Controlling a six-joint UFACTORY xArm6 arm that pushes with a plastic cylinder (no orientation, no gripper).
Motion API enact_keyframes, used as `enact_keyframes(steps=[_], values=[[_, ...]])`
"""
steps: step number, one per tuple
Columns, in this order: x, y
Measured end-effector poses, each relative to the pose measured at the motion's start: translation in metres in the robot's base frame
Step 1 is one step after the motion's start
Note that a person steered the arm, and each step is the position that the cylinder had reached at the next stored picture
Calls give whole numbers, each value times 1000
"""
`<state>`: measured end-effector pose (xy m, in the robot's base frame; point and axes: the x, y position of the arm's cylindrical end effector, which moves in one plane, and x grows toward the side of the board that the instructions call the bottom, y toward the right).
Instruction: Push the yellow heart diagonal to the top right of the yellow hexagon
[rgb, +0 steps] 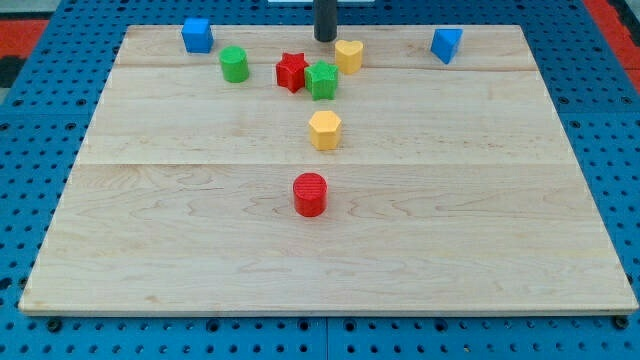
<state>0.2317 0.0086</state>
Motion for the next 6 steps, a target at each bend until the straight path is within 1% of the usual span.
enact_keyframes(steps=[1, 2, 3, 4, 5, 6], values=[[22, 14], [7, 17], [39, 50], [103, 86], [100, 116], [59, 174]])
